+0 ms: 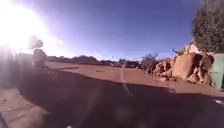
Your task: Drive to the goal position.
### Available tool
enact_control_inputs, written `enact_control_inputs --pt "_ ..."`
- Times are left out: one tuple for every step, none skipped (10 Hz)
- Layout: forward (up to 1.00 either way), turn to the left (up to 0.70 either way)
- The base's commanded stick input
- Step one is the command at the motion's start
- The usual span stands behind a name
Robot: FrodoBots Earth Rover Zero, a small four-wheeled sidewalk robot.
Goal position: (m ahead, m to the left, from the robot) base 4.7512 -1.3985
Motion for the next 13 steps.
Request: enact_control_inputs --pt "0.5 0.0" --pt "0.5 0.0" --pt "0.5 0.0" --pt "0.5 0.0" --pt "0.5 0.0" --pt "0.5 0.0" --pt "0.5 0.0" --pt "0.5 0.0" --pt "0.5 0.0" --pt "0.5 0.0" --pt "0.5 0.0" --pt "0.5 0.0" --pt "0.5 0.0"
